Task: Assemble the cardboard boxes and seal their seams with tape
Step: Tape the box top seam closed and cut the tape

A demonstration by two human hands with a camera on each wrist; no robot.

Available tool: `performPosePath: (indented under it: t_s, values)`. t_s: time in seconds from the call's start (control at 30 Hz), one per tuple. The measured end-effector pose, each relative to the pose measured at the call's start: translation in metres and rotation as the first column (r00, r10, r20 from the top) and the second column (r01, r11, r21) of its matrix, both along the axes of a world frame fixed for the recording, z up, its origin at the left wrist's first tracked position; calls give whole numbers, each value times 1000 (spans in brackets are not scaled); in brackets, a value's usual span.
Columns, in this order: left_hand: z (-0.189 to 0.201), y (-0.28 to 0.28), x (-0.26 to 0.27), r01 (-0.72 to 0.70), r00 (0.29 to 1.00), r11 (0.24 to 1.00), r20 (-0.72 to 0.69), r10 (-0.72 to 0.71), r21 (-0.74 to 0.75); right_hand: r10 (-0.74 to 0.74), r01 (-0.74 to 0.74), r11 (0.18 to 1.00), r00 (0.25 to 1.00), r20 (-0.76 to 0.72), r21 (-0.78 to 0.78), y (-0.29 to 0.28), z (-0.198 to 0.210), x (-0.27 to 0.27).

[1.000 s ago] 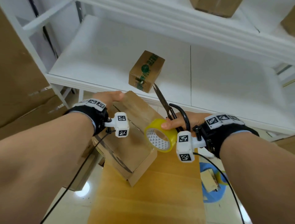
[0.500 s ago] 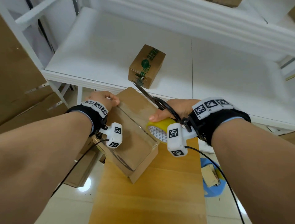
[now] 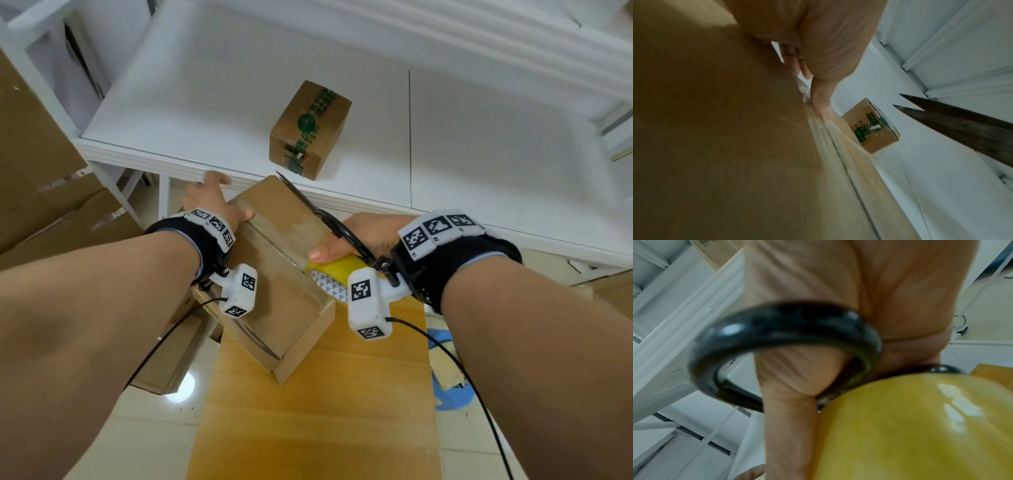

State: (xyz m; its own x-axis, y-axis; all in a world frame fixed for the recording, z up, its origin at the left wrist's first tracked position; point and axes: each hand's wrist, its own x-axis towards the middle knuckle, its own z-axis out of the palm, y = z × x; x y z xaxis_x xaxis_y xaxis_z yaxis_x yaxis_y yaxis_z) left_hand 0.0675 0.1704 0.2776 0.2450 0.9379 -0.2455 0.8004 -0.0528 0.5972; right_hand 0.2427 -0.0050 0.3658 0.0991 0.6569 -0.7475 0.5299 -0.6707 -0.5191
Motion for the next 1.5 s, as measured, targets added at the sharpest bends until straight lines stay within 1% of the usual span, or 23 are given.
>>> performPosePath:
  t_s: [0.1,0.13,0.17,0.2,0.23,0.27,0.3,0.33,0.4,0.43,0.5,0.57,0.67,0.73,0.8,0.9,0.93,1.03,1.17,1.23,1.33,1.43,1.5]
  values:
    - [12,2,-2,-111,993,990,-51,107,-87,15,-15,1000,998,67,-3,-2,-5,-1]
    - [15,3,-4,-142,988,987,-78,136,-72,17,-18,1000,996,83,3,-2,-7,-1]
    - [16,4,-7,-141,986,990,-92,139,-24,22,-23,1000,996,92,16,-4,-9,-1]
    - [15,4,-9,-115,991,992,-65,119,52,21,-24,999,996,91,29,-6,-10,-2]
    - [14,2,-10,-74,997,989,9,73,126,13,-16,999,996,84,45,-8,-12,-2]
    - [12,-2,-8,-2,995,984,103,-16,178,0,-5,998,997,77,59,-9,-12,-2]
    - [12,-9,-4,113,975,972,163,-148,206,-6,0,997,997,78,71,-10,-13,-2]
    - [13,-19,1,261,941,941,161,-297,214,-7,0,997,997,79,81,-11,-13,-3]
    - [16,-43,10,537,834,827,46,-550,167,-16,9,995,997,78,96,-11,-13,-3]
    - [16,-53,13,610,790,783,-23,-613,124,-29,22,994,997,73,103,-12,-15,-1]
    - [9,-70,17,669,743,740,-101,-662,73,-54,44,990,996,69,136,-16,-12,-1]
    - [-3,-78,16,673,736,738,-153,-660,54,-71,64,984,997,40,166,-24,-10,-1]
    - [-16,-82,14,616,780,783,-204,-592,83,-102,90,974,994,49,208,-33,-10,-1]
    - [-20,-79,11,561,813,823,-253,-525,94,-125,109,965,991,53,239,-36,-11,-2]
    - [-21,-78,10,532,818,844,-300,-491,70,-136,115,957,989,59,267,-36,-11,-4]
    - [-21,-81,16,498,827,867,-320,-462,34,-180,172,945,984,3,276,-38,-13,-4]
    - [-20,-82,18,485,833,874,-320,-451,30,-176,171,948,984,-5,267,-38,-12,-4]
    - [-18,-81,21,459,847,888,-303,-437,0,-79,62,964,995,57,258,-40,-4,-5]
    - [-15,-81,22,456,847,890,-296,-442,-25,-42,19,976,994,103,215,-52,-8,2]
    - [-14,-82,21,452,849,891,-290,-441,-30,-57,33,981,991,121,191,-62,-13,6]
    - [-15,-82,20,467,836,884,-318,-448,-19,-30,17,995,991,129,98,-81,-22,9]
    - [-19,-85,20,489,809,872,-376,-453,1,-85,83,996,992,95,20,-101,-38,8]
    - [-21,-87,21,489,804,872,-398,-443,18,-133,134,991,987,92,-9,-107,-49,5]
